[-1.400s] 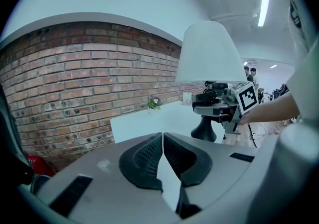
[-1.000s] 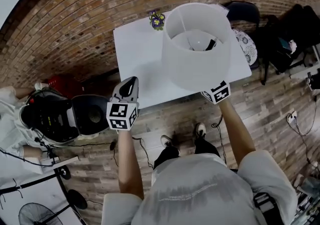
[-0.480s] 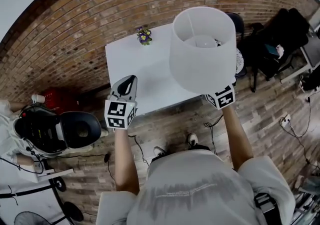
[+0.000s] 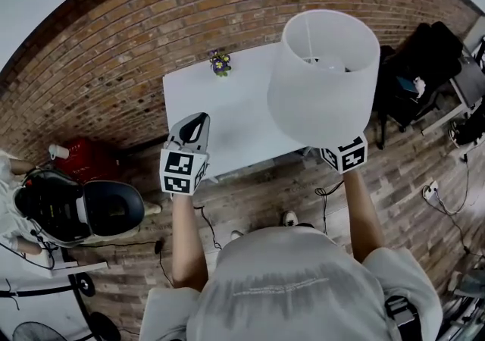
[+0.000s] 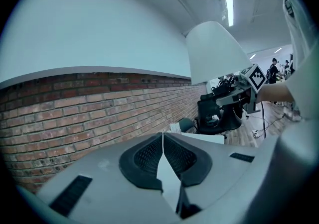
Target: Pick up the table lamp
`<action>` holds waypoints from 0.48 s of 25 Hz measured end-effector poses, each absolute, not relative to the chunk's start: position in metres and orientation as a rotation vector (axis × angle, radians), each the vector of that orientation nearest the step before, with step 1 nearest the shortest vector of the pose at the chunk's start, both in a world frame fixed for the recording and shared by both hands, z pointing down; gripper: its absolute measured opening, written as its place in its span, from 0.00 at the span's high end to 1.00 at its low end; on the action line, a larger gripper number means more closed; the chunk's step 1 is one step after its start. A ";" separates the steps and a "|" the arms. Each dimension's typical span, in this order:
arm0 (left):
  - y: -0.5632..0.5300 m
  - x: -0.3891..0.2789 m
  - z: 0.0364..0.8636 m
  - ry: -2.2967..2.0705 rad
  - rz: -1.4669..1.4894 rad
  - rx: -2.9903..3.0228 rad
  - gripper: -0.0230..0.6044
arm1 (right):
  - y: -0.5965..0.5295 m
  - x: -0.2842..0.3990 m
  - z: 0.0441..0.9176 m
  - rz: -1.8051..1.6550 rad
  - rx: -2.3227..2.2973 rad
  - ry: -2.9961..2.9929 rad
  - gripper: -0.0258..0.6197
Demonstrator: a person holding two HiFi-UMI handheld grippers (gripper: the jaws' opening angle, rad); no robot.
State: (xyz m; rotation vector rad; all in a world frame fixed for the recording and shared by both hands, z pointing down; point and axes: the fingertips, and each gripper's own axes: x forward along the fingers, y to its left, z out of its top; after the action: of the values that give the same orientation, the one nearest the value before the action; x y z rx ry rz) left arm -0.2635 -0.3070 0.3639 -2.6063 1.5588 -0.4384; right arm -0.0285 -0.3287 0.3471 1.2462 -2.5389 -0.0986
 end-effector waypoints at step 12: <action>-0.302 -0.252 0.340 1.500 -0.377 -2.588 0.94 | -0.311 -0.008 0.335 -0.130 1.320 -2.485 0.77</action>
State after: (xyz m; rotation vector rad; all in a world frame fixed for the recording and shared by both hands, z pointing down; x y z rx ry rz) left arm -0.2516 -0.3015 0.3401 -2.5877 1.4997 -0.3770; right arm -0.0081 -0.3113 0.3354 1.3199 -2.4847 -0.1299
